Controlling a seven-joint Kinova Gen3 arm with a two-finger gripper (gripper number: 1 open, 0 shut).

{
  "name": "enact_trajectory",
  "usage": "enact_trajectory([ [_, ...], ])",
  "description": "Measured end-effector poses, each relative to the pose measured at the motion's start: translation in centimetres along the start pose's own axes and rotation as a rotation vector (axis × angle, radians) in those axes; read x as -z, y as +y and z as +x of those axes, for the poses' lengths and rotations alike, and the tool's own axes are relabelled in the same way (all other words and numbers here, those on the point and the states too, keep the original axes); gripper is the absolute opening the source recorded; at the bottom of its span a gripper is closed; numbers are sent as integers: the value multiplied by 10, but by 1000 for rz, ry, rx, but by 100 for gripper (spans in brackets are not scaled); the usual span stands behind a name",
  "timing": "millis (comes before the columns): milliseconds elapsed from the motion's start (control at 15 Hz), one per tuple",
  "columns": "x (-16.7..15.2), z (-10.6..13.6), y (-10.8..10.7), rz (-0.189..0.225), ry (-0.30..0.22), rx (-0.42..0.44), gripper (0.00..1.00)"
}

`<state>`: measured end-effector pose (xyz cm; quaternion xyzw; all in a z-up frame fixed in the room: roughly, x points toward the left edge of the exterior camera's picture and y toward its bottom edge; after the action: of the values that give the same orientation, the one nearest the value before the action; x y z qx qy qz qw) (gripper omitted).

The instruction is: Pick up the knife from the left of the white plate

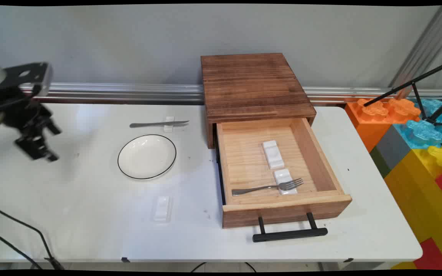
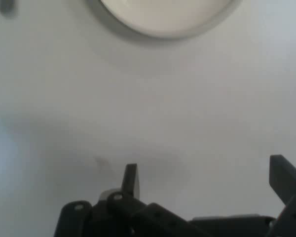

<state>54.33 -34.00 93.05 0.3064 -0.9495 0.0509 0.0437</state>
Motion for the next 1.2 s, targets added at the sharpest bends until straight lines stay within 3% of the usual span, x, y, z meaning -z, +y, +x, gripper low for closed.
enact_trajectory([
  [267,12,34,-13,94,78,-3,100],
  [467,22,65,-32,171,134,-12,100],
  [600,23,85,-47,201,159,-37,100],
  [933,10,127,-85,218,173,-106,100],
  [1200,-10,152,-117,192,145,-146,100],
])
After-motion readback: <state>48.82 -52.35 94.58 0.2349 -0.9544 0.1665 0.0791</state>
